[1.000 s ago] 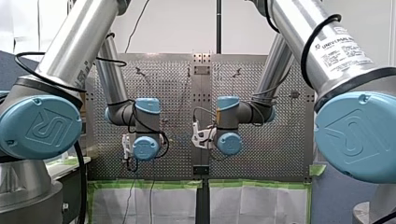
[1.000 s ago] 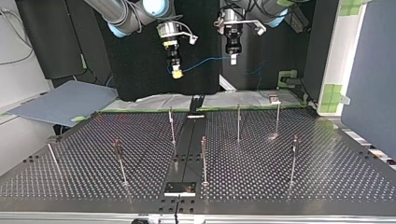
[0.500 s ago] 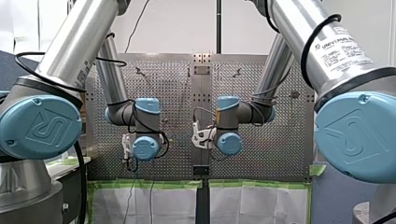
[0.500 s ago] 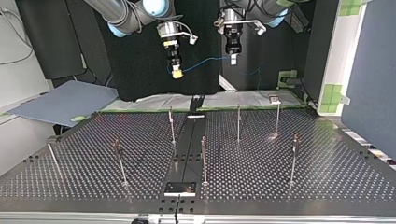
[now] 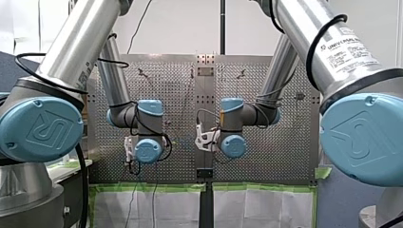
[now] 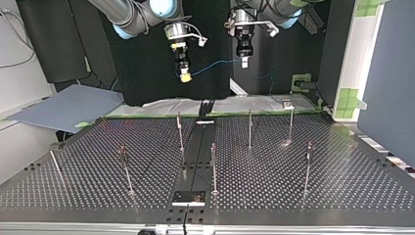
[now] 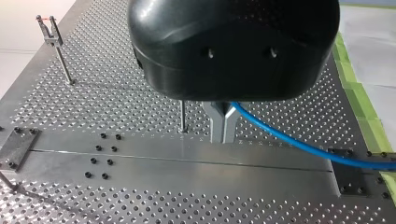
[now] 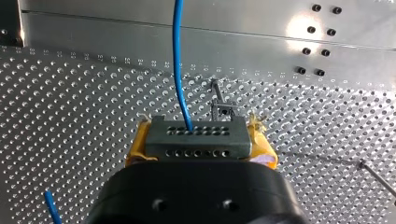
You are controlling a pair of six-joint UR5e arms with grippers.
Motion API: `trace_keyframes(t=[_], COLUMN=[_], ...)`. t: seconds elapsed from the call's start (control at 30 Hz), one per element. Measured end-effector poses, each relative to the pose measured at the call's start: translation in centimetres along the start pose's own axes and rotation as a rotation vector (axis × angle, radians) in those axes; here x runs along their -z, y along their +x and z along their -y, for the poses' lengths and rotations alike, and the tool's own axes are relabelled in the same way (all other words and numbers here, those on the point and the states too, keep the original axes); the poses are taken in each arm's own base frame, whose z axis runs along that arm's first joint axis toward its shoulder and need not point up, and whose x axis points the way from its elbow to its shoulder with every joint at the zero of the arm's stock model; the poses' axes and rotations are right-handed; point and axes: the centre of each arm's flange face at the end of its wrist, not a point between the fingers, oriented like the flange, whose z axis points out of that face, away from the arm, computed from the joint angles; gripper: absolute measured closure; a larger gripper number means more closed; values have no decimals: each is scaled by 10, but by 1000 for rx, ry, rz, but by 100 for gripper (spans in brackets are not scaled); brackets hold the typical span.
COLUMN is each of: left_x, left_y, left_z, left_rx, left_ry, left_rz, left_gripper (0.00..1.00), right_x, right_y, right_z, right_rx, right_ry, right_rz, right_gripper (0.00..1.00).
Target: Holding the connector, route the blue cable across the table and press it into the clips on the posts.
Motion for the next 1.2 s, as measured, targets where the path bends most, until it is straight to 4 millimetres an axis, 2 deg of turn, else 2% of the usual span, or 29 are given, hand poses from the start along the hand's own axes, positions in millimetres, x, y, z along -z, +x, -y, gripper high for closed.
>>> trace_keyframes(t=[0.97,1.2], left_x=[0,0], left_y=[0,-7], left_z=[0,-16], left_rx=[0,-45], left_ry=[-1,-46], left_rz=[0,-17], left_gripper=[100,100], right_x=[0,-3], right_y=[0,-12], right_z=[0,12], right_rx=[0,15], right_ry=[0,-4], right_rz=[0,38], right_gripper=[100,100])
